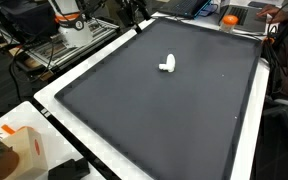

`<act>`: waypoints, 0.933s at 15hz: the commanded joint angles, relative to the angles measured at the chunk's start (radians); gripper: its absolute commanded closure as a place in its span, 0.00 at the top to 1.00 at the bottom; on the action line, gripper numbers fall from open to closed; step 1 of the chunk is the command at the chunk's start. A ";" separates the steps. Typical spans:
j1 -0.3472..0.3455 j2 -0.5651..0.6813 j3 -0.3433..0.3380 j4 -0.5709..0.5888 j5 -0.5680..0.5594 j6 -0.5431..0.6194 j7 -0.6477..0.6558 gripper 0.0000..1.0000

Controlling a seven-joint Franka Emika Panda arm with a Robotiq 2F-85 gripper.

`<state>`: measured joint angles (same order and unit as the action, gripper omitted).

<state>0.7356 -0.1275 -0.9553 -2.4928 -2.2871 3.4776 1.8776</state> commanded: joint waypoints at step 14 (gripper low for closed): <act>0.020 0.482 0.031 0.367 0.012 0.125 0.320 0.96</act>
<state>0.7435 0.2505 -0.9174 -2.2003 -2.2861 3.5551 2.1409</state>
